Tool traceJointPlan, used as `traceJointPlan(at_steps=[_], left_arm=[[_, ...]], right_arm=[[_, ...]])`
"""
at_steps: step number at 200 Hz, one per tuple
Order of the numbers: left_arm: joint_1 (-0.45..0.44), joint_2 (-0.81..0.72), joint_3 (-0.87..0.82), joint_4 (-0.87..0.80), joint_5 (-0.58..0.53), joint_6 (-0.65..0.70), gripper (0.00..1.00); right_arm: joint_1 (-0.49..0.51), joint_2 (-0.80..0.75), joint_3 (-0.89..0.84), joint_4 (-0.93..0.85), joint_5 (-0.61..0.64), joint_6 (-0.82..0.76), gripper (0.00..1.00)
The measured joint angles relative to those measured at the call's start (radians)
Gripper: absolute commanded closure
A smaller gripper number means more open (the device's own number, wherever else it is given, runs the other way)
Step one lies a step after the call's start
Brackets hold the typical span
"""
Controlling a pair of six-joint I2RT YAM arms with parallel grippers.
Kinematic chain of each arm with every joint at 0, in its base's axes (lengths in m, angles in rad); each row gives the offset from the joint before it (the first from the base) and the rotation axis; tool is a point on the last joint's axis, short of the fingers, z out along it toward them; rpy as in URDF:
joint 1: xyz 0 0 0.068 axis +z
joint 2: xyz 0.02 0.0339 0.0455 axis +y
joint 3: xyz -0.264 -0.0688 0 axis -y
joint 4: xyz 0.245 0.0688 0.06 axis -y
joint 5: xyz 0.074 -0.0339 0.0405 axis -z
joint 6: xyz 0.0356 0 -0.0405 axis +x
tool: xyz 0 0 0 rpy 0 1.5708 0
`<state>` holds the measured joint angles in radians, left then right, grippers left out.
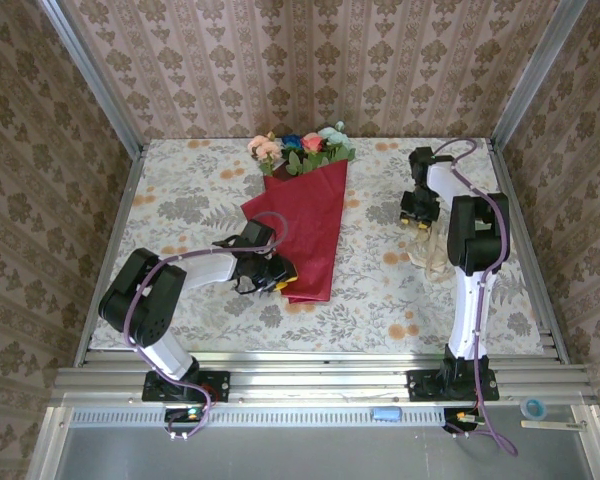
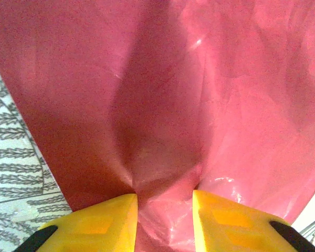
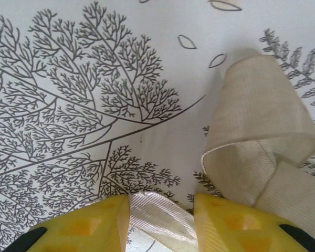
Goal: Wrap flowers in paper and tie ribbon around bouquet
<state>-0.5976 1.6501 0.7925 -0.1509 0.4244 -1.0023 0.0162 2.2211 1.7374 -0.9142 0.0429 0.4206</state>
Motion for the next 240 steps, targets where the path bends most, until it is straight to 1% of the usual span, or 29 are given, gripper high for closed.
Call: traceJointPlan(at_steps=[17, 35, 56, 88, 106, 128, 154, 177, 209, 224, 240], left_arm=[[0.002, 0.000, 0.001, -0.002, 0.000, 0.000, 0.69], [0.003, 0.002, 0.003, -0.002, -0.001, 0.000, 0.69], [0.003, 0.005, 0.006, -0.004, 0.000, 0.000, 0.69], [0.003, 0.006, 0.006, -0.005, 0.000, 0.000, 0.69], [0.003, 0.006, 0.006, -0.005, 0.000, 0.000, 0.70], [0.003, 0.006, 0.007, -0.006, 0.000, 0.000, 0.70], [0.003, 0.010, 0.008, -0.006, 0.000, 0.003, 0.71], [0.003, 0.016, 0.010, -0.004, 0.005, 0.004, 0.71], [0.003, 0.023, 0.013, 0.003, 0.015, 0.005, 0.71], [0.003, 0.024, 0.013, 0.005, 0.017, 0.005, 0.71], [0.004, 0.025, 0.013, 0.006, 0.018, 0.004, 0.71]], right_arm=[[0.008, 0.008, 0.012, -0.009, 0.008, -0.001, 0.71], [0.013, 0.010, 0.016, -0.013, 0.021, -0.003, 0.90], [0.011, 0.010, 0.016, -0.018, 0.034, 0.007, 1.00], [0.017, 0.002, 0.016, -0.009, 0.024, 0.023, 1.00], [0.023, -0.033, 0.016, -0.006, 0.004, 0.037, 1.00], [0.026, -0.133, 0.047, -0.006, -0.035, 0.063, 1.00], [0.028, -0.279, 0.182, 0.022, -0.093, 0.096, 1.00], [0.027, -0.433, 0.286, 0.105, -0.156, 0.130, 1.00], [0.028, -0.631, 0.305, 0.280, -0.254, 0.192, 1.00], [0.033, -0.684, 0.307, 0.360, -0.297, 0.228, 1.00], [0.056, -0.708, 0.315, 0.426, -0.329, 0.264, 1.00]])
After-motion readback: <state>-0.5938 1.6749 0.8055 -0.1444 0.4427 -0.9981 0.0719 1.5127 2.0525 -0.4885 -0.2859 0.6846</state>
